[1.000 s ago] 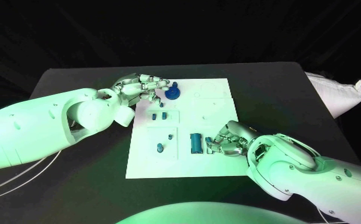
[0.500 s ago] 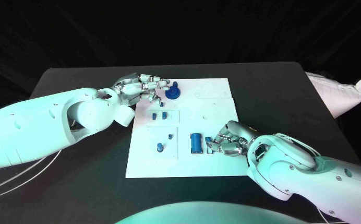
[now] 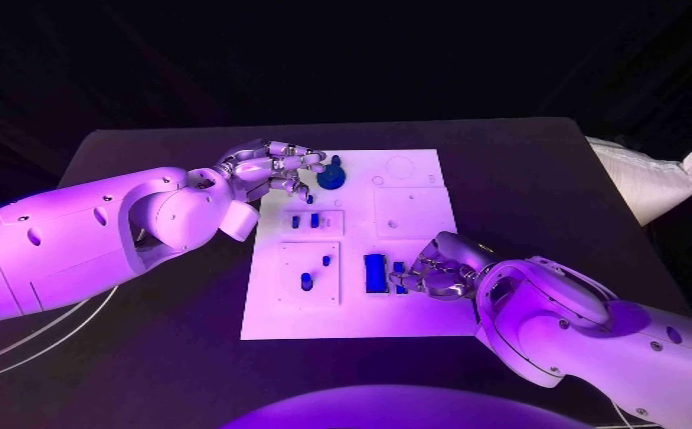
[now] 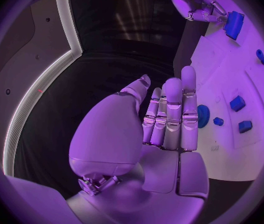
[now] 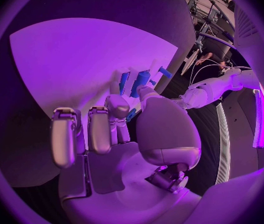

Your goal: Assemble the parts on the task board

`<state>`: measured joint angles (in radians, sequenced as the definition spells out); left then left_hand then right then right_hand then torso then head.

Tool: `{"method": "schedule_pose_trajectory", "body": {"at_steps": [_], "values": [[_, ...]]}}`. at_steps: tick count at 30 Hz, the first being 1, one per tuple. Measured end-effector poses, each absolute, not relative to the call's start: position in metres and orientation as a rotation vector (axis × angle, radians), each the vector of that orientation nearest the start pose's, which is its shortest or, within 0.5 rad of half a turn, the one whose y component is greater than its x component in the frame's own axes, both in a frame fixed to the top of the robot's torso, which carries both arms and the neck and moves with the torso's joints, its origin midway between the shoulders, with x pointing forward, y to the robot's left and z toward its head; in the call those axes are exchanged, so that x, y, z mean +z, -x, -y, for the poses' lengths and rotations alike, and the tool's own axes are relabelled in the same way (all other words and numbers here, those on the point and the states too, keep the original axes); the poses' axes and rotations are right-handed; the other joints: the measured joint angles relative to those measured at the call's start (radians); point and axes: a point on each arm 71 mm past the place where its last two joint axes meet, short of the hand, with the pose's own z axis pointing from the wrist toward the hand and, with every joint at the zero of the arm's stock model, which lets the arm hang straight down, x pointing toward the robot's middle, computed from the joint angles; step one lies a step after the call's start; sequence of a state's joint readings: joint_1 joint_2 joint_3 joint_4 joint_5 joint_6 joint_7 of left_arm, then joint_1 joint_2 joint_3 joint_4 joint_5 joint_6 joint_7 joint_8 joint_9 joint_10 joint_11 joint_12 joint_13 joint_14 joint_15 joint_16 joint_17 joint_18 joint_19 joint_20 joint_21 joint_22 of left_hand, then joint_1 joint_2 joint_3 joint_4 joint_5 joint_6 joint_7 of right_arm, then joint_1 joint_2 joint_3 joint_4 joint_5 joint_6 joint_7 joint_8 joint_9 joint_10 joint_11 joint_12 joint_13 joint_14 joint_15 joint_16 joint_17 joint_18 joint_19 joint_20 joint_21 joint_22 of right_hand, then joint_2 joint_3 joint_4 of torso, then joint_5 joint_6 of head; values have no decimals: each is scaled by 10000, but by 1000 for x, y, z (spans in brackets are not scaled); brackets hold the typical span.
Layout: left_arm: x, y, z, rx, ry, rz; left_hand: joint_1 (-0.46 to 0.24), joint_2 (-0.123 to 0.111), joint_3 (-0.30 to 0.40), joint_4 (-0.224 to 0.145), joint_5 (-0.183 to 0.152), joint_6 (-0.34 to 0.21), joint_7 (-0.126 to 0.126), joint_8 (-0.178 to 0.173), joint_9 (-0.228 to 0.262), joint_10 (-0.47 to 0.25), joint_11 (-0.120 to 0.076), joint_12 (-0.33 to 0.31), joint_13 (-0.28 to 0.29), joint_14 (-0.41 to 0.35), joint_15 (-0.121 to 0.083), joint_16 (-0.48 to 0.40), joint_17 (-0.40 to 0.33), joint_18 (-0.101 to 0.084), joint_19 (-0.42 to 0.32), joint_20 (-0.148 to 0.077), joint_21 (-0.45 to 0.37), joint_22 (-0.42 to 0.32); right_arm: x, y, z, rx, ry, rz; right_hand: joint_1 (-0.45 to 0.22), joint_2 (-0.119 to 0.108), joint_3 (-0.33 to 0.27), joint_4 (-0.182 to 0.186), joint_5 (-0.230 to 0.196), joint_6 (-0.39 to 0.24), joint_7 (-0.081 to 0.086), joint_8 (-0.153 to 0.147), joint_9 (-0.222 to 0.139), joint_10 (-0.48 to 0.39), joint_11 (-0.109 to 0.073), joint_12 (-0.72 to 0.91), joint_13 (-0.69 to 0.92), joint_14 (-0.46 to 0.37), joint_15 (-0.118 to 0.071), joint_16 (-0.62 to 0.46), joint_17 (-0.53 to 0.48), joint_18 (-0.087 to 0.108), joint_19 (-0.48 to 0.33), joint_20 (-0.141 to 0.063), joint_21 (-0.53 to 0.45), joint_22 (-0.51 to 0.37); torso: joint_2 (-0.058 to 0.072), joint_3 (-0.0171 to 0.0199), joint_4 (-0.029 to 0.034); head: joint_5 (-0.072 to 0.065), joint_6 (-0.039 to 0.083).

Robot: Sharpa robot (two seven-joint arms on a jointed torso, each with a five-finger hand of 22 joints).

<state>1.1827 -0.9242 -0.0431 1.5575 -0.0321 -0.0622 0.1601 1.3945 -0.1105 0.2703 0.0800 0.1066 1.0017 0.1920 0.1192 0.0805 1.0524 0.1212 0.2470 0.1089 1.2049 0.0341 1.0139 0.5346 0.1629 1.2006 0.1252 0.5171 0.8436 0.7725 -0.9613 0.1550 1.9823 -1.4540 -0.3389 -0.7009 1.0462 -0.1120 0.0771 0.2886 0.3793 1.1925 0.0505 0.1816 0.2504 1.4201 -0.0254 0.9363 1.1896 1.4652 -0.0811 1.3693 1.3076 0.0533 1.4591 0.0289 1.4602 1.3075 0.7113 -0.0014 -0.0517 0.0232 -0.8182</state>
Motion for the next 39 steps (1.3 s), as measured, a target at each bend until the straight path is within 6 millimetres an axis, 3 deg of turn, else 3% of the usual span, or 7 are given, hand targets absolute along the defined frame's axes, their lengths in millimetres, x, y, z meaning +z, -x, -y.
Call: {"method": "schedule_pose_trajectory", "body": {"at_steps": [7,13,20,22,33,36,39], "values": [[-199,-470,-224,-15796,11611,-17700,0,0,0,0,0,0,0,0,0,0,0,0,-1,0,0,0,1,-1,0,0,0,0,-251,-343,171,5194,-3011,-20394,4,4,-77,-24,0,0,0,0,2,0,0,0,-1,-1,2,0,-1,0,0,0,0,-1,-3,-7,1,31,-7],[-199,-470,-224,-15786,11615,-17697,0,0,0,0,0,0,0,0,0,0,0,0,-1,-36,-36,0,-10,0,0,0,0,1,-251,-343,174,5086,-2962,-20431,793,227,-233,-286,-127,0,0,0,13,0,0,0,-2,-2,3,0,-2,1,0,0,0,-1,-6,-12,2,6,3],[-199,-470,-223,-15793,11610,-17702,0,0,0,0,0,0,0,0,1,0,0,47,-2,-36,-36,0,-20,0,0,0,0,1,-253,-345,173,5017,-2872,-20446,2279,264,-101,-1134,-1814,0,0,1,37,0,0,-121,-27,-3,4,-38,-2,0,0,0,-1,-1,-3,-12,5,-20,10],[-199,-470,-223,-15797,11608,-17705,0,0,0,0,0,0,0,0,0,0,0,47,-2,-36,-36,0,-20,0,0,0,0,1,-254,-346,172,5028,-2834,-20426,2369,273,-102,-1222,-1975,0,-1,2,51,0,0,-131,-27,-3,4,-40,-2,0,0,0,-1,-2,-1,-12,9,-27,14],[-199,-470,-223,-15796,11609,-17704,0,0,0,0,0,0,0,-1,1,0,0,47,6,-36,-36,0,-20,0,0,0,1,2,-256,-349,166,5067,-2588,-20281,2409,278,-111,-1215,-2020,35,-34,-22,49,0,0,-131,-27,-3,5,-39,-4,1,0,0,-1,-2,1,-12,12,-7,-1],[-199,-470,-223,-15795,11609,-17704,0,0,0,0,0,0,0,0,0,0,0,47,6,-36,-36,0,-20,0,0,0,1,2,-256,-348,166,5069,-2535,-20249,2248,436,-283,-1044,-1674,37,-36,-23,31,-1,0,-131,-9,-3,5,-39,4,0,0,0,-1,-2,0,-12,8,-6,-1],[-199,-470,-223,-15795,11609,-17703,0,0,0,0,0,0,0,0,1,0,0,47,6,-36,-36,0,-19,0,0,0,1,2,-255,-347,167,5069,-2505,-20237,2190,400,-315,-1012,-1623,37,-36,-57,-9,-1,0,-131,-8,-3,5,-39,5,0,0,0,-1,4,-3,-10,3,-7,8]]}}
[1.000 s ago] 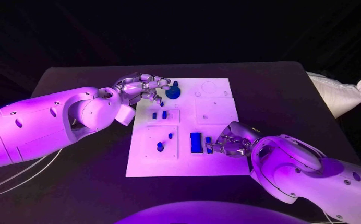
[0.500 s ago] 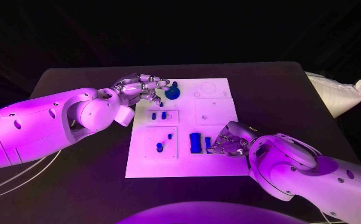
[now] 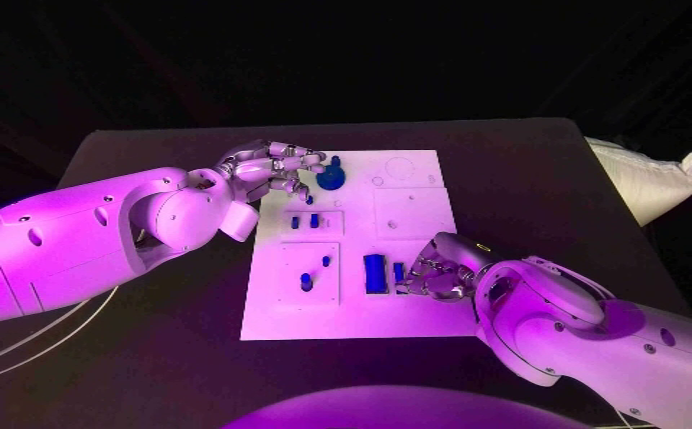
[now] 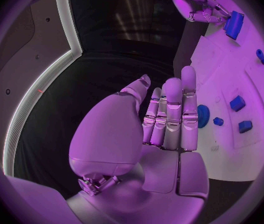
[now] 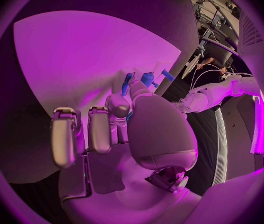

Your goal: Assemble the parts on the task board

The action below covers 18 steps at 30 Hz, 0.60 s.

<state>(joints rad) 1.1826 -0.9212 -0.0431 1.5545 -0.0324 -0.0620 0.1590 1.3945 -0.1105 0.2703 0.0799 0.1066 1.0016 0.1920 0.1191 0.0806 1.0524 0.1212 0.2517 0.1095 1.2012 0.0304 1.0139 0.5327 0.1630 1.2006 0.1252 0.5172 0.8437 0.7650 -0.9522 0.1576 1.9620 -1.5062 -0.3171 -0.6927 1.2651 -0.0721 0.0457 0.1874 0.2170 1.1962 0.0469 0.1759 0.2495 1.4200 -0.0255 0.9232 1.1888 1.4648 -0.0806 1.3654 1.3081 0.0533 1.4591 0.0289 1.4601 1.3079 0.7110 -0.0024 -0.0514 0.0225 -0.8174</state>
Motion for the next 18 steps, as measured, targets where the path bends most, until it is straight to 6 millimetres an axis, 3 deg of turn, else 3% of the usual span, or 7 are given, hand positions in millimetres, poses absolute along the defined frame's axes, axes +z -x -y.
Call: {"method": "schedule_pose_trajectory", "body": {"at_steps": [5,8,10,15,17,18], "values": [[-199,-470,-223,-15786,11613,-17696,0,0,0,0,0,0,0,0,0,0,0,0,-1,0,0,0,0,0,0,0,0,0,-253,-343,171,5080,-2527,-20193,-436,-297,-403,291,0,-67,66,-63,5,-44,42,-189,-107,0,0,-110,-1,0,0,0,-20,2,-8,3,0,-18,35],[-199,-471,-224,-15770,11620,-17681,40,40,0,0,0,-34,-34,0,0,-36,-36,0,-1,0,0,0,1,0,0,0,0,-7,-248,-344,175,5313,-2765,-19932,-749,-404,-833,669,-497,-316,203,-185,-35,-337,171,-927,-527,4,5,-435,-91,1,-112,100,-256,1,-23,-4,0,-41,82],[-200,-472,-224,-15768,11632,-17656,40,39,0,0,0,-34,-34,0,0,-37,-37,0,-1,0,0,0,1,-1,0,0,0,-11,-245,-347,176,5635,-2993,-19700,-754,-411,-1092,871,-731,-610,315,-348,-99,-594,261,-1475,-846,21,126,-788,-419,2,-332,148,-484,1,-41,-10,-1,-57,129],[-203,-473,-224,-15671,11895,-17187,106,107,-28,-28,0,-35,-35,78,0,-37,-37,79,15,-122,-3,0,-130,1,-9,9,-62,-35,-239,-365,185,6811,-4052,-18845,97,20,-1272,841,-739,-1064,524,-611,-202,-1074,417,-2585,-1572,-1,221,-1422,-1022,20,-697,280,-974,-12,-136,-47,-10,-37,290],[-205,-474,-227,-15523,12162,-16716,145,145,-28,-28,0,21,-92,171,3,19,-93,183,25,-397,-3,-199,-247,0,-179,52,-218,-106,-238,-376,192,7358,-4785,-18464,604,175,-1246,647,-612,-1203,590,-683,-236,-1503,482,-3573,-2227,28,264,-2142,-1702,310,-1135,302,-1528,-600,-197,-64,-18,-37,378],[-206,-475,-228,-15444,12280,-16490,145,145,-28,-28,0,51,-122,204,7,34,-108,213,25,-542,-6,-338,-320,1,-301,46,-311,-155,-237,-382,195,7609,-5146,-18308,811,255,-1262,565,-565,-1243,628,-703,-247,-1694,525,-3968,-2515,-46,327,-2694,-2200,336,-1425,338,-1932,-1042,-242,-82,-19,-44,449]]}}
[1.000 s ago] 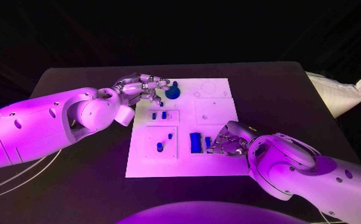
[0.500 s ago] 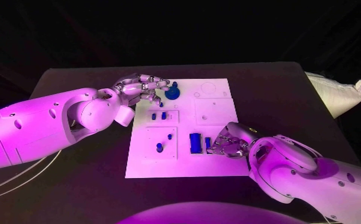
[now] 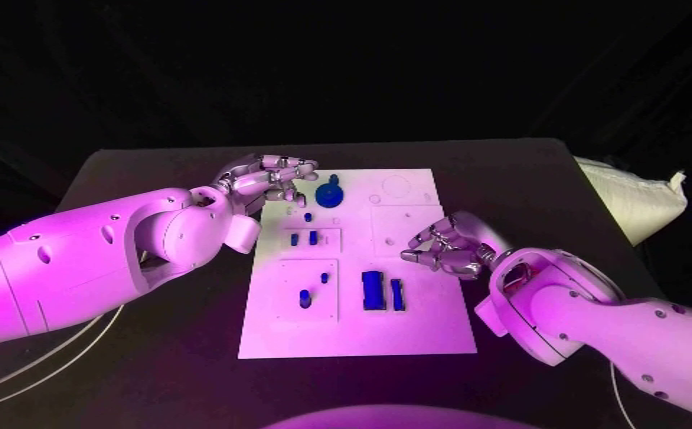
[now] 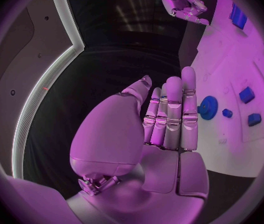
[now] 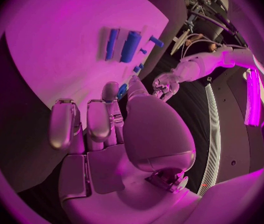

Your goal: Assemble the parts on the task board

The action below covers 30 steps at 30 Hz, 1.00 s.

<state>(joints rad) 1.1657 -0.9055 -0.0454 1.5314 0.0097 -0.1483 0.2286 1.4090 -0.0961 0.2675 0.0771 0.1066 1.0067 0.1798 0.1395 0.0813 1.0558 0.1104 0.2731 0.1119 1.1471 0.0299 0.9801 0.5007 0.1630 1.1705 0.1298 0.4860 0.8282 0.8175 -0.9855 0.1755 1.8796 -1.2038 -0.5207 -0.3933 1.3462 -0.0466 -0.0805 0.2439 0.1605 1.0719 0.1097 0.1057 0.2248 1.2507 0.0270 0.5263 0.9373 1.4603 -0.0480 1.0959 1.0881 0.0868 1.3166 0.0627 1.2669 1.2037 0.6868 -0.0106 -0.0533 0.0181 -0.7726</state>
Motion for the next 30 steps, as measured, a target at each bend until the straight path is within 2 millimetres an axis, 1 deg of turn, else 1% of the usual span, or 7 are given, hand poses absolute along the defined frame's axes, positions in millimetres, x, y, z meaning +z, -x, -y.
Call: {"method": "schedule_pose_trajectory", "body": {"at_steps": [4,10,14,18,24,27,30], "values": [[-209,-480,-234,-15118,12753,-15510,86,48,0,0,0,41,-40,72,4,21,-16,1,-47,-947,75,-1405,-726,-1,-910,55,-825,-500,-238,-409,209,8701,-6858,-17567,1007,325,145,-362,46,-238,141,-135,-72,-853,194,-1634,-1497,-1157,244,-3841,-3151,800,-2173,167,-3306,-3357,-181,-72,-7,-1,280],[-219,-487,-235,-14721,13276,-14512,187,-53,170,170,0,-3,5,-64,-96,-140,251,-429,-409,-1912,600,-4643,-2226,0,-2712,552,-2649,-1825,-239,-453,224,10331,-9118,-16099,2065,496,572,-696,-272,-519,642,-385,-295,-1832,816,-4012,-4286,-3334,1034,-7601,-5403,838,-3932,819,-6671,-5834,-513,-191,-14,-18,882],[-227,-491,-235,-14475,13514,-14083,186,-53,182,182,0,-196,-125,-303,-126,-321,437,-797,-488,-2359,1048,-6172,-2889,-2,-3723,990,-3689,-2708,-244,-477,229,11255,-10146,-15312,2190,505,880,-921,-271,-528,762,-386,-587,-1667,1083,-4553,-5881,-4033,1430,-9034,-6781,837,-4493,1243,-8227,-6931,-680,-215,-16,2,1263],[-232,-495,-234,-14261,13641,-13711,251,12,188,175,0,-191,-271,-547,-146,-277,512,-1203,-487,-2545,1132,-7334,-3487,6,-4318,1424,-4203,-3571,-250,-493,232,12009,-10873,-14727,2187,502,1250,-1225,-271,-708,705,-386,-901,-1649,1063,-4576,-7232,-3912,1574,-9817,-7854,837,-4352,1474,-9169,-7682,-825,-215,-17,26,1483],[-233,-500,-235,-14037,13698,-13303,251,12,201,162,0,-133,-285,-632,-149,-213,575,-1461,-489,-2366,1171,-7877,-3781,124,-4370,1475,-4203,-4076,-253,-505,232,12846,-11339,-14186,1790,439,1780,-1738,-271,-744,733,-386,-1311,-1627,1161,-4576,-8484,-3236,1563,-10320,-9002,834,-3907,1566,-10316,-8757,-947,-198,-17,69,1652],[-233,-500,-236,-14008,13708,-13303,-1060,331,-93,-133,-71,-1040,-419,-904,-363,-1188,422,-1626,-692,-3189,1031,-8089,-3915,166,-5131,1221,-4415,-4513,-253,-504,232,12841,-11339,-14196,258,451,1577,-1988,-396,-1722,554,-616,-1624,-2629,1039,-4813,-8834,-4245,1436,-10530,-9264,832,-4696,1353,-10617,-9152,-953,-197,-13,69,1657],[-234,-498,-233,-14001,13736,-13353,-2695,591,-386,-425,-365,-2175,-593,-1102,-548,-2351,243,-1774,-869,-4225,865,-8302,-4057,-77,-5951,904,-4601,-4986,-254,-501,231,12786,-11326,-14269,-1452,459,1256,-2167,-552,-2848,349,-799,-1882,-3860,873,-5003,-9059,-5538,1094,-10708,-9470,652,-5757,1105,-10869,-9517,-988,-172,29,31,1651]]}}
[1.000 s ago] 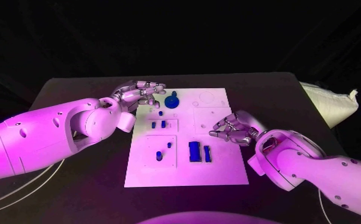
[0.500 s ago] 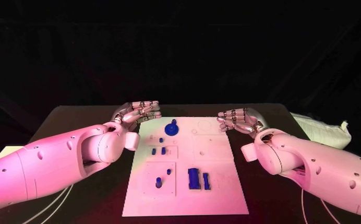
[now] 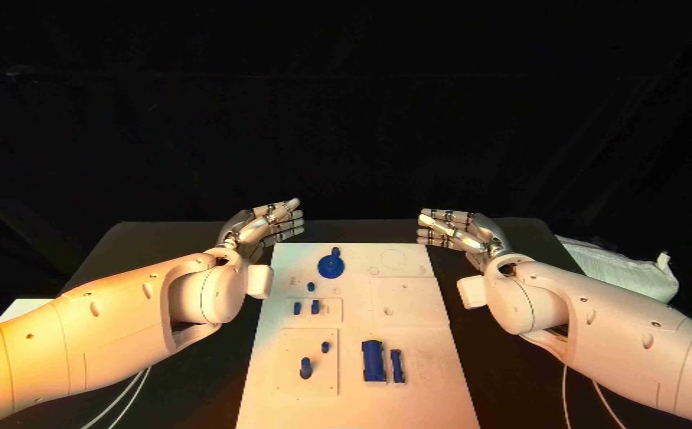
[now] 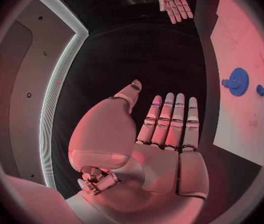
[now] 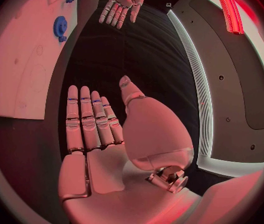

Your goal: Assemble the parts on the task board

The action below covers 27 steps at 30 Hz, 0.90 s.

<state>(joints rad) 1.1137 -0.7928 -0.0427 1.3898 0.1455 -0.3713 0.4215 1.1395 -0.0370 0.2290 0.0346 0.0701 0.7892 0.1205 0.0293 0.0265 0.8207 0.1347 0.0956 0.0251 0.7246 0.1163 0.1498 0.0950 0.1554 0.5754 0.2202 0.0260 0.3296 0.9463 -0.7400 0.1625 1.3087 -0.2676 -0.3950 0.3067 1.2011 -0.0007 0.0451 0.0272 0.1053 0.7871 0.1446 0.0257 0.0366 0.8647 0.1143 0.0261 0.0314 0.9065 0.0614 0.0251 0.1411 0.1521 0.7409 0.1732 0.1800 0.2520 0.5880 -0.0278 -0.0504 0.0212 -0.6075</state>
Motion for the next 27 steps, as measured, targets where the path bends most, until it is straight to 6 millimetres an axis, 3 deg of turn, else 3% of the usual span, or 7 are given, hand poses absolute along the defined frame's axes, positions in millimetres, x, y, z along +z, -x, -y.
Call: {"method": "schedule_pose_trajectory", "body": {"at_steps": [4,7,12,15,18,21,27], "values": [[-235,-492,-225,-14013,13753,-13425,-1777,181,-361,-163,-339,-1228,-189,-107,-131,-1282,-220,-418,-123,-1130,-185,-232,-417,-158,-903,-343,-102,-513,-250,-495,221,12880,-11276,-14334,-1861,2,-207,-152,-282,-1218,-223,-97,-178,-1345,-180,-89,-155,-1407,-300,-113,-218,-157,-1149,-269,-281,-391,-146,91,174,-91,31],[-234,-486,-217,-13927,13679,-13392,-2861,256,-580,-234,-481,-1974,-390,-186,-180,-2062,-347,-618,-170,-1813,-455,-377,-619,-311,-1443,-556,-144,-825,-244,-488,208,13075,-11220,-14248,-3027,4,-271,-215,-567,-1987,-371,-129,-251,-2181,-474,-154,-216,-2289,-421,-125,-356,-216,-1868,-438,-459,-634,-276,173,320,-158,58],[-234,-473,-200,-13558,13417,-13253,-4458,320,-895,-296,-596,-3085,-835,-220,-213,-3216,-800,-773,-211,-2833,-848,-661,-806,-462,-2248,-864,-188,-1290,-234,-473,192,13174,-11381,-13814,-4675,5,-339,-228,-836,-3071,-703,-186,-312,-3367,-850,-195,-270,-3535,-529,-174,-724,-369,-2889,-674,-696,-982,-392,247,449,-206,71],[-232,-468,-194,-13278,13221,-13104,-5284,342,-1051,-325,-596,-3660,-981,-228,-228,-3806,-1017,-845,-224,-3362,-971,-974,-862,-463,-2666,-1024,-188,-1529,-231,-467,189,13043,-11564,-13481,-5551,8,-368,-257,-904,-3635,-992,-186,-329,-4008,-975,-195,-278,-4191,-562,-174,-992,-527,-3422,-826,-837,-1167,-414,263,478,-211,73],[-231,-464,-192,-12956,13002,-12904,-5982,354,-1188,-319,-637,-4142,-1068,-228,-236,-4312,-1142,-846,-229,-3806,-1050,-1169,-896,-656,-3020,-1158,-187,-1731,-228,-463,187,12837,-11767,-13146,-6285,8,-368,-257,-920,-4122,-1165,-186,-341,-4532,-1036,-195,-290,-4746,-584,-174,-1155,-923,-3861,-1148,-1147,-1320,-426,269,493,-211,74],[-230,-462,-191,-12694,12807,-12722,-6618,360,-1312,-333,-637,-4584,-1121,-227,-243,-4764,-1228,-898,-233,-4211,-1092,-1303,-911,-1013,-3343,-1360,-186,-1913,-227,-462,188,12642,-11931,-12861,-6965,9,-368,-257,-963,-4565,-1278,-186,-342,-5021,-1078,-195,-296,-5258,-596,-211,-1255,-1071,-4298,-1370,-1395,-1463,-432,276,500,-211,75],[-228,-462,-193,-12393,12561,-12500,-7677,369,-1863,-339,-635,-5317,-1179,-227,-250,-5530,-1303,-899,-239,-4888,-1142,-1391,-928,-1245,-3870,-1887,-224,-2220,-226,-462,191,12378,-12109,-12539,-8081,8,-395,-285,-1001,-5302,-1382,-186,-352,-5825,-1118,-194,-303,-6104,-604,-212,-1353,-1228,-4986,-1599,-1620,-1923,-436,277,503,-212,76]]}}
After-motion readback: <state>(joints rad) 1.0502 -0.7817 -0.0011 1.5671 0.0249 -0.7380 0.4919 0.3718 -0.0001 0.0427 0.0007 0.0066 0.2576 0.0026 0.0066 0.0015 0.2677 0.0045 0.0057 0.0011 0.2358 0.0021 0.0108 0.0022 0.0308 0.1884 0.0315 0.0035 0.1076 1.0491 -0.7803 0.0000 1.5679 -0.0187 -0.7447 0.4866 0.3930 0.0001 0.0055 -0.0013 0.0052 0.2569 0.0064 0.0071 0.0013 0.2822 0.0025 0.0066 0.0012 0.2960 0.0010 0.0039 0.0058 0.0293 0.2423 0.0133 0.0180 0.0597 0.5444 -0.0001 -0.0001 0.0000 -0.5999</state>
